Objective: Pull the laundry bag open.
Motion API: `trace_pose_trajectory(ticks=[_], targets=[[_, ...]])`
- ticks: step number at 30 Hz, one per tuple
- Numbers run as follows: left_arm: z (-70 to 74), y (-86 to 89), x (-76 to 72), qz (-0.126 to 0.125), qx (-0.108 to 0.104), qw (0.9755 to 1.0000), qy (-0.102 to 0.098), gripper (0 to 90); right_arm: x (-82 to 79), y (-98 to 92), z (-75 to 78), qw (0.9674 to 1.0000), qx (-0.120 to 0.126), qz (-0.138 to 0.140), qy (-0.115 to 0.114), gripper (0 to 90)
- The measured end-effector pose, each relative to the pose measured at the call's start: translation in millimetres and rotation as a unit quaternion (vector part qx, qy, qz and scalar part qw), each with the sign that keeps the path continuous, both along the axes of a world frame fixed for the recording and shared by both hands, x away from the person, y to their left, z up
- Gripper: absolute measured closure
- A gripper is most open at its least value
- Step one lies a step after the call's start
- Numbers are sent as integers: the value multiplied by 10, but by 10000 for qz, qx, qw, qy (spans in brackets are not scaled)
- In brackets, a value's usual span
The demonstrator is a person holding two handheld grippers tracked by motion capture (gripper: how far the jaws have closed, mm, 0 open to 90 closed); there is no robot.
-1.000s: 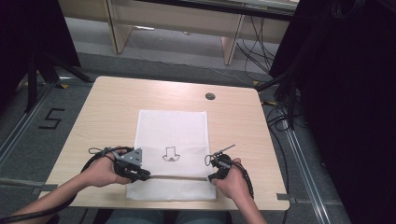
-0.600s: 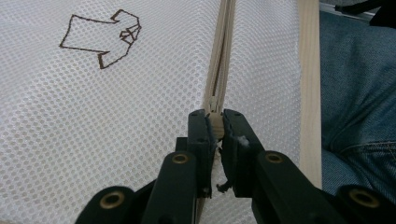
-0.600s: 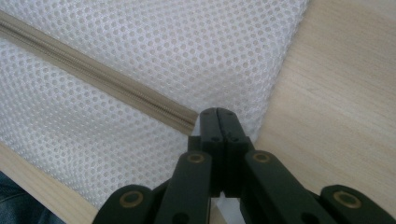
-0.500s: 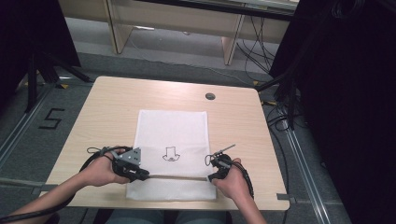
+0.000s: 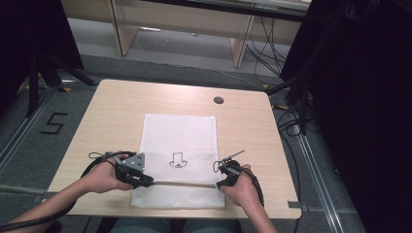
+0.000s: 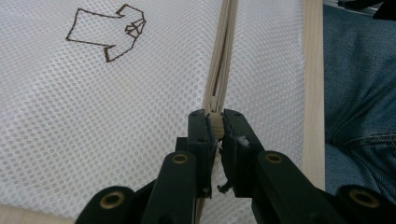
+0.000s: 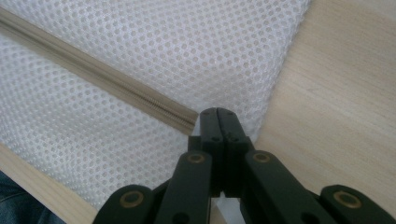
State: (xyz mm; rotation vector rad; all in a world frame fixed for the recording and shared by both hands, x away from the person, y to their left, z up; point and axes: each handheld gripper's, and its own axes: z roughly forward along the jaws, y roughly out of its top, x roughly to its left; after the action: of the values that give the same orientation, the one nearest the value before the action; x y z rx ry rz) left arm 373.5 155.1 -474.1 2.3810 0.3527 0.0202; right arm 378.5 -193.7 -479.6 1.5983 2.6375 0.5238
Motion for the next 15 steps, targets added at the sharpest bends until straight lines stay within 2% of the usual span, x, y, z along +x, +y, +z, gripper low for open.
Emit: trace_pose_trajectory(ticks=[6,7,10,12,13,14,15], targets=[[-16,50,-6,38,-26,10000,48,817,-3,5,5,10000,-26,-31,25,900],[-21,46,-14,67,-26,10000,7,818,-4,3,6,10000,-21,-17,31,900],[-20,51,-11,59,-17,10000,5,817,3,-3,1,10000,-56,30,-12,900],[-20,51,-11,51,-36,10000,13,817,-3,3,-6,10000,-20,-31,-42,900],[-20,48,-17,61,-49,10000,23,818,-14,16,5,9999,58,-107,94,900],[-16,49,-19,54,-35,10000,25,818,-1,-2,-9,9999,70,66,-107,900],[-16,50,-20,52,-37,10000,26,818,-1,-2,-8,9999,71,61,-103,900]])
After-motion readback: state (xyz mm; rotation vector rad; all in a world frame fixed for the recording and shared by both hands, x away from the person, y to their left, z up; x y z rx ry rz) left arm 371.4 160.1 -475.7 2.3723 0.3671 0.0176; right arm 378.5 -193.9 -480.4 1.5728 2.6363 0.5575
